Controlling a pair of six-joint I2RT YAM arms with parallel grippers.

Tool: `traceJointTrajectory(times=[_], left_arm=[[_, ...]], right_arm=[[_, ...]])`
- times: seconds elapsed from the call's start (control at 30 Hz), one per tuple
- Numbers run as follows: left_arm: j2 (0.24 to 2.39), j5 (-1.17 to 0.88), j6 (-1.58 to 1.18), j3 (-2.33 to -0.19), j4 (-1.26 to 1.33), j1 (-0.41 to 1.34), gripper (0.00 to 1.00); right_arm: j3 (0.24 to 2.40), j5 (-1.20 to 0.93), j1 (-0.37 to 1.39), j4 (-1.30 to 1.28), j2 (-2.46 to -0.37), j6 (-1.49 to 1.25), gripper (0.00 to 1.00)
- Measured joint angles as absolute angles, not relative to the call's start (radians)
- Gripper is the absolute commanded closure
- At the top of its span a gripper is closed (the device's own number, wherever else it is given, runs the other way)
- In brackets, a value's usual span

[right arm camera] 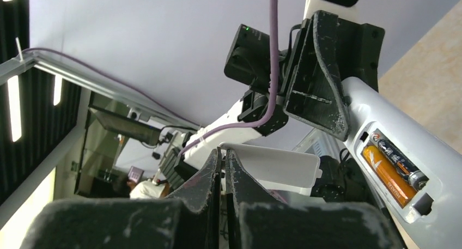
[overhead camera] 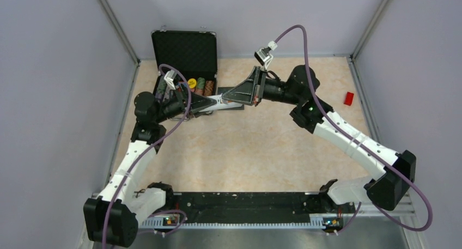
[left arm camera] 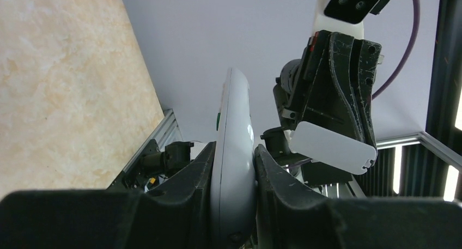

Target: Load the batteries into the remote control

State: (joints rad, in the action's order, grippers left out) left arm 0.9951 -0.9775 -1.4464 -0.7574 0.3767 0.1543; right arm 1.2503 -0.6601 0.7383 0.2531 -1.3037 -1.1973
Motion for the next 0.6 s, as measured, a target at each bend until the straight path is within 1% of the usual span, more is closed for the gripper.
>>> traceJointTrajectory(times=[0.27, 0.6], left_arm=[[0.998, -1.005, -1.472, -0.789, 0.384, 0.154, 1.0], [1.033, -1.043, -1.462, -0.825, 0.356, 0.174, 1.0]], right_arm=[[1.249, -0.739, 0.735, 0.334, -1.331, -1.284, 1.0], [1.251, -0.776, 0.735, 0.352, -1.399, -1.32, 1.0]])
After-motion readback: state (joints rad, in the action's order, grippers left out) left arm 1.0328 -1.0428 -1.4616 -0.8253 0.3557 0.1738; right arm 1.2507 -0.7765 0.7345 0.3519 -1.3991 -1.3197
